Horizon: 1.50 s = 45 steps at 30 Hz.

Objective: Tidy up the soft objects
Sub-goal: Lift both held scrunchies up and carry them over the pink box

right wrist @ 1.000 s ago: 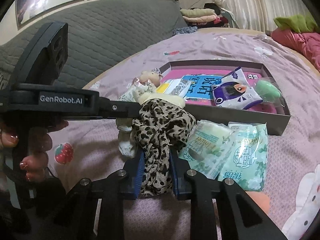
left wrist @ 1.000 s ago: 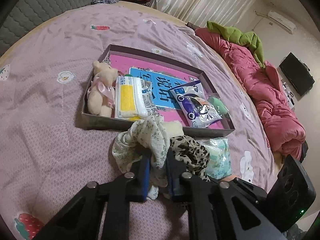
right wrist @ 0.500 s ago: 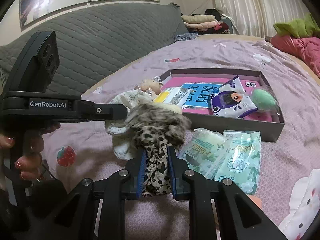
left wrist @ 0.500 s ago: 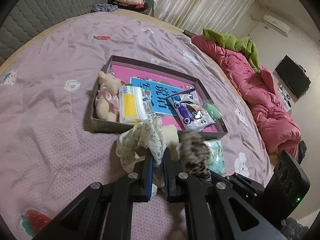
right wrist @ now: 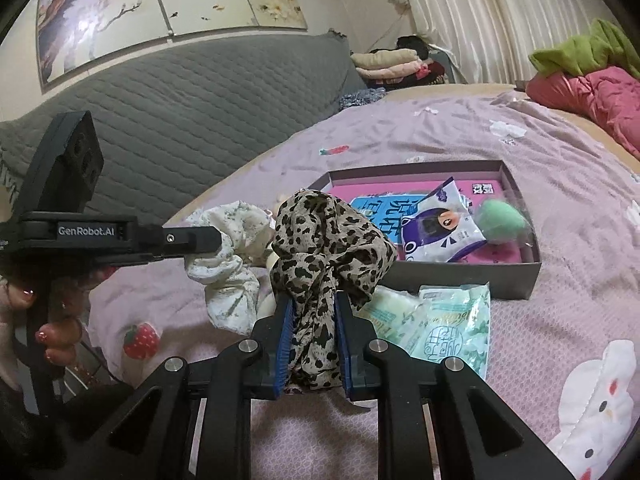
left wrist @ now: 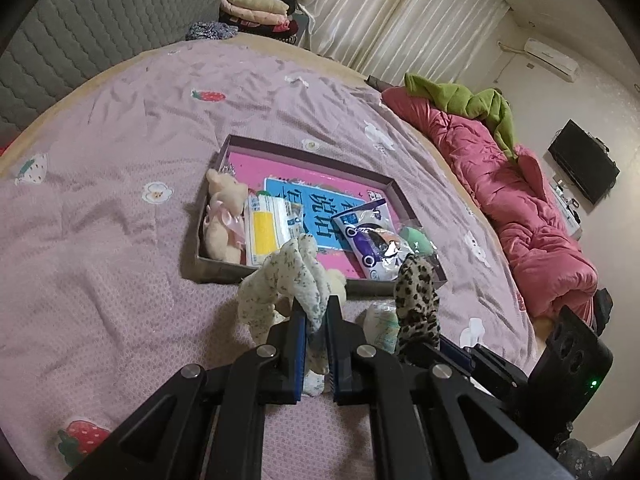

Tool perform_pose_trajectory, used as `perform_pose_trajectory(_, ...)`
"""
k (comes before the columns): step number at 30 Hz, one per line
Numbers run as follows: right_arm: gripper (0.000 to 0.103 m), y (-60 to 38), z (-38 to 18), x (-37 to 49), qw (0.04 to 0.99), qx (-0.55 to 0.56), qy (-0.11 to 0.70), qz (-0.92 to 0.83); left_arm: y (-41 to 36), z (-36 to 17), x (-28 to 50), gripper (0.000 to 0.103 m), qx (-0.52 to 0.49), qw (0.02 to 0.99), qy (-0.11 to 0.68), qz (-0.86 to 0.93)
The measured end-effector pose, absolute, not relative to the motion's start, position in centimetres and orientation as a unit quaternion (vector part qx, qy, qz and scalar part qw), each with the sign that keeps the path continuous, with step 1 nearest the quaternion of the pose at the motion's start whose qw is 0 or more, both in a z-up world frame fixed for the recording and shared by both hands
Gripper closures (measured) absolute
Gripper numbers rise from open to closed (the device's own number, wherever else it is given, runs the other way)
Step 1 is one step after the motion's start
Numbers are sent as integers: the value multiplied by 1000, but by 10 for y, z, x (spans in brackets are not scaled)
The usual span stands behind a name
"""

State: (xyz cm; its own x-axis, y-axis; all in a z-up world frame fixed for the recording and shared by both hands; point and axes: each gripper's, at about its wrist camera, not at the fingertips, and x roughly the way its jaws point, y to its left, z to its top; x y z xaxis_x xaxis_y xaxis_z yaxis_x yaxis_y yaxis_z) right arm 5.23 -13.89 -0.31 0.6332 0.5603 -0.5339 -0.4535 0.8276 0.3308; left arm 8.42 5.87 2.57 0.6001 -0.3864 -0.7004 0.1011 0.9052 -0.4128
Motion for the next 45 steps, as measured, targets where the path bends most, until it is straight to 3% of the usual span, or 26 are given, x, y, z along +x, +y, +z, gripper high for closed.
perform_pose_trajectory(27, 83, -140, 17, 60, 929, 37, 288, 227, 24, 46, 86, 94, -83, 900, 411, -117)
perform_pose_trajectory(45, 83, -175, 26, 87, 952, 44, 259, 156, 14, 55, 118, 94, -81, 914, 382, -114)
